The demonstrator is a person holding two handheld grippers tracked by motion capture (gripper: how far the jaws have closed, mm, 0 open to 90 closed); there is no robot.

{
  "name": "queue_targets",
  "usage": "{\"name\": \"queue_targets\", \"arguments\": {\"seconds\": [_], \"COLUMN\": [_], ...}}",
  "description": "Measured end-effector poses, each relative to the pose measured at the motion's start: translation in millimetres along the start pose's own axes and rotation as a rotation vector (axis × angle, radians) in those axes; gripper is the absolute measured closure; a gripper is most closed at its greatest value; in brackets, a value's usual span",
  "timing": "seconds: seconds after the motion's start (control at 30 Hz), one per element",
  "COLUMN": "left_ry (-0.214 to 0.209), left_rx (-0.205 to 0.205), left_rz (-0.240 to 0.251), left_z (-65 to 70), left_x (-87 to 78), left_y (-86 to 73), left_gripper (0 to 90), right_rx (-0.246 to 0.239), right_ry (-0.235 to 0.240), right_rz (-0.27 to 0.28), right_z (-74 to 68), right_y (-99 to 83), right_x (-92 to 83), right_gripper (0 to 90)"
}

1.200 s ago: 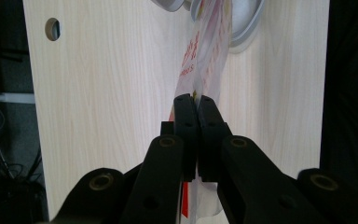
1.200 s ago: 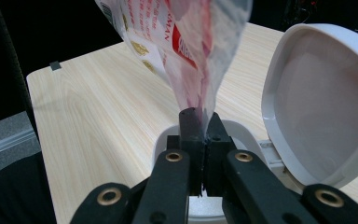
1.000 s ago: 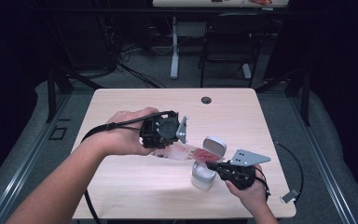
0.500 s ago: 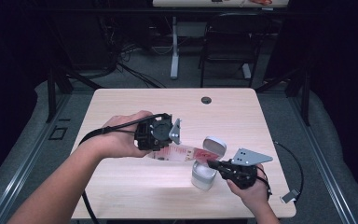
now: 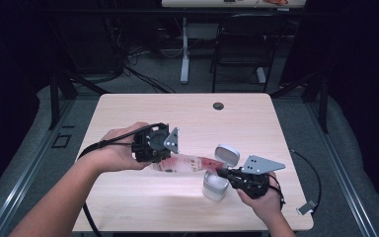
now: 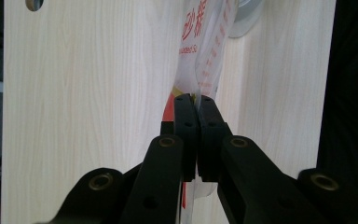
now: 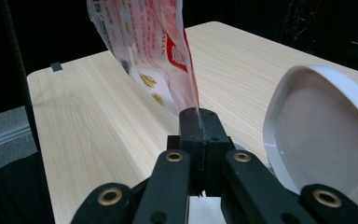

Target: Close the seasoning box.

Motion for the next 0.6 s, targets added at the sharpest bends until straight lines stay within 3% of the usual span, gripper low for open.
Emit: {"name": "queue_targets", "arguments": {"seconds": [0.6], "left_ry": [-0.033], "left_rx": [-0.081], "left_rz": [0.06], "left_z": [-0.9], "left_x": [16.9], "left_y": [-32.9], "left_gripper": [88.8], "right_rx": [-0.074], "right_ry": [0.002], "right_rz": [-0.049], "right_z": [-4.5], "right_y": [18.7], "right_x": [7.6], "right_gripper": [90.0]}}
Point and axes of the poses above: each handheld gripper's, and its own axes: x roughly forward along the jaws, y roughly out of its top, z roughly to its right, the point moved 7 cm from there along x, roughly forward along the jaws, and after that the axes turned 8 degrees about -x, right-handed, at the moved point
